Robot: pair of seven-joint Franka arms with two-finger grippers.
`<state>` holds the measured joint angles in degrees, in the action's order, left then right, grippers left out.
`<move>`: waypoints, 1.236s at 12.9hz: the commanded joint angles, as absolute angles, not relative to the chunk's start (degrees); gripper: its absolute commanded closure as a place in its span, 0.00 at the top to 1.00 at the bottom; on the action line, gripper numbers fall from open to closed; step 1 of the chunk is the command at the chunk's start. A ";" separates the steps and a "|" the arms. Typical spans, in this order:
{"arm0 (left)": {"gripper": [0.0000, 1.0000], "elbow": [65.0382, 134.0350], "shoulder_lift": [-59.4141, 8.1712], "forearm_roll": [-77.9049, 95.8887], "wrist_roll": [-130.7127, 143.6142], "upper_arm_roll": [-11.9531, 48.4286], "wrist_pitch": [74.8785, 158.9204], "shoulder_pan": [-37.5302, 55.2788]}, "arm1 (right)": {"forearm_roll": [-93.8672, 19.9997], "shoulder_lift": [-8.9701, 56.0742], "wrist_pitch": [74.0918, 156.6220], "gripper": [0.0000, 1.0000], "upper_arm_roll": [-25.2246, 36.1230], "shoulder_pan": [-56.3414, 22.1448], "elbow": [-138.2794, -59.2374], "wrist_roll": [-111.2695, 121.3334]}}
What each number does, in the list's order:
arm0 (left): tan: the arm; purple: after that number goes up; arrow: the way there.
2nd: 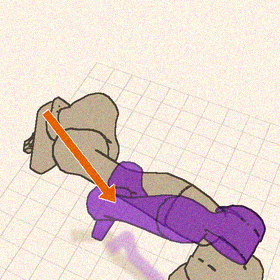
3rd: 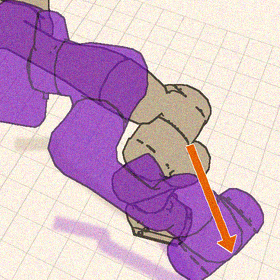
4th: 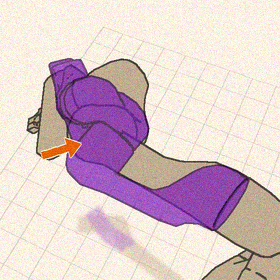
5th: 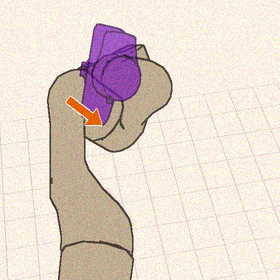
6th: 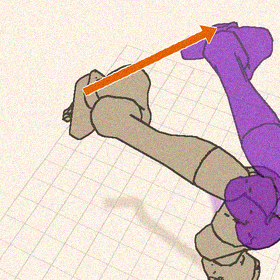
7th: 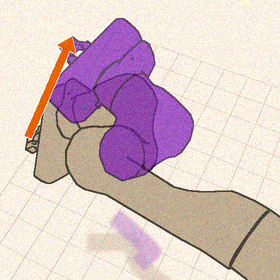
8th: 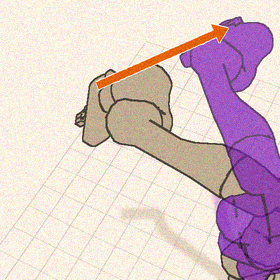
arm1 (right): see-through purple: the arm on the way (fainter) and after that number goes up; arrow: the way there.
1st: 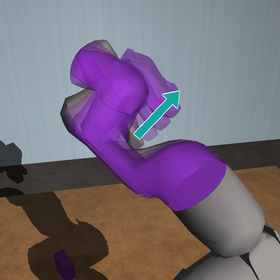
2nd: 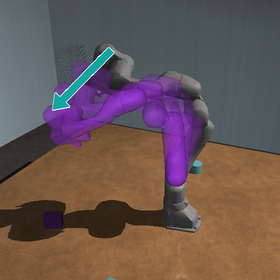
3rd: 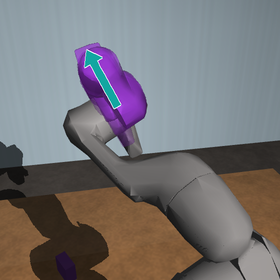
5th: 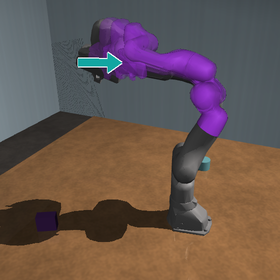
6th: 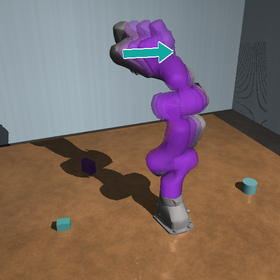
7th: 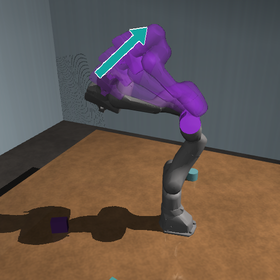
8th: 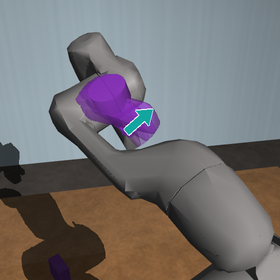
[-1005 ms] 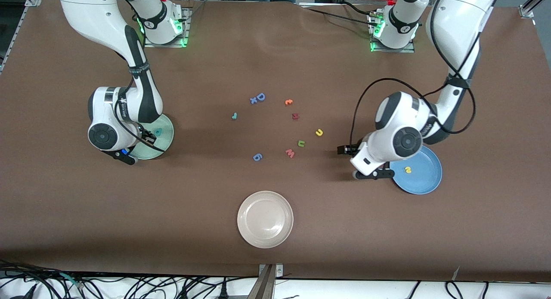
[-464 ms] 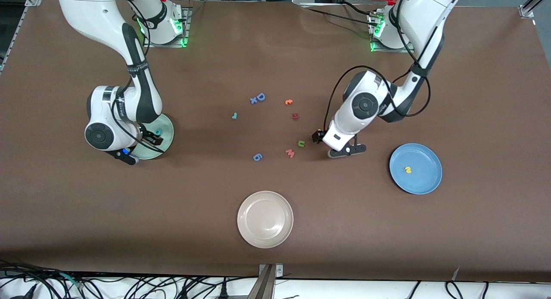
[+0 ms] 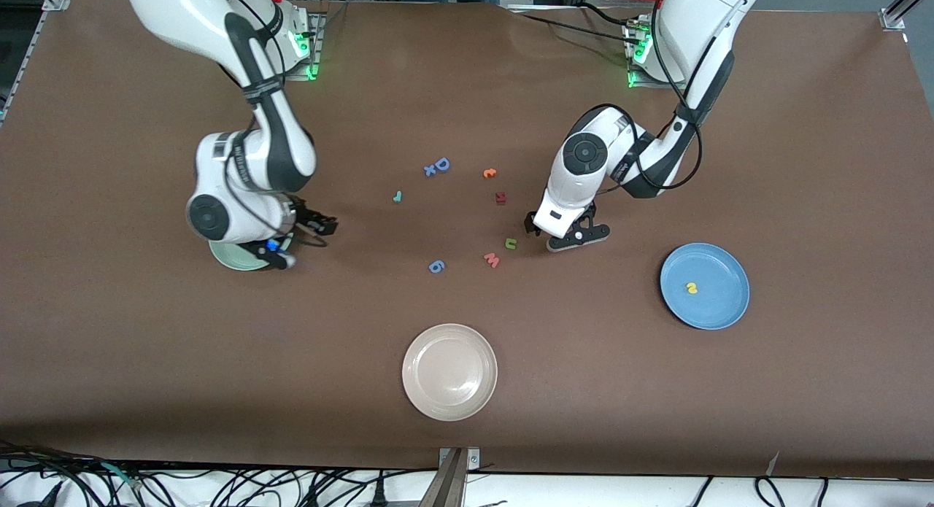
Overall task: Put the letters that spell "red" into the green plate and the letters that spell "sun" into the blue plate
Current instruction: 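Grasp the cyan r with the right gripper while the left gripper grasps yellow u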
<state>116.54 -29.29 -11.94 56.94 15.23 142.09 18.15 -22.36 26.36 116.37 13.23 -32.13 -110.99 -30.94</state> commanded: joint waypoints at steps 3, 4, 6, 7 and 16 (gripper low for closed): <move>1.00 116.81 -32.07 -13.97 60.38 15.21 145.98 19.34 | -23.03 21.28 129.23 0.76 5.81 -35.49 -118.36 -31.55; 1.00 116.81 -32.17 -13.97 60.38 15.21 146.25 19.42 | -23.03 20.05 135.64 0.76 5.71 -37.51 -122.30 -31.55; 0.97 116.98 -32.17 -13.97 60.38 15.21 146.25 19.42 | -23.03 19.51 147.68 0.76 5.63 -41.03 -128.82 -31.55; 0.85 117.16 -32.25 -13.97 60.38 15.21 146.25 19.51 | -23.11 20.21 151.40 0.76 5.54 -42.61 -130.07 -31.64; 0.29 117.07 -32.43 -13.89 60.47 15.47 146.16 19.51 | -23.29 23.91 157.68 0.50 5.54 -45.35 -131.04 -31.73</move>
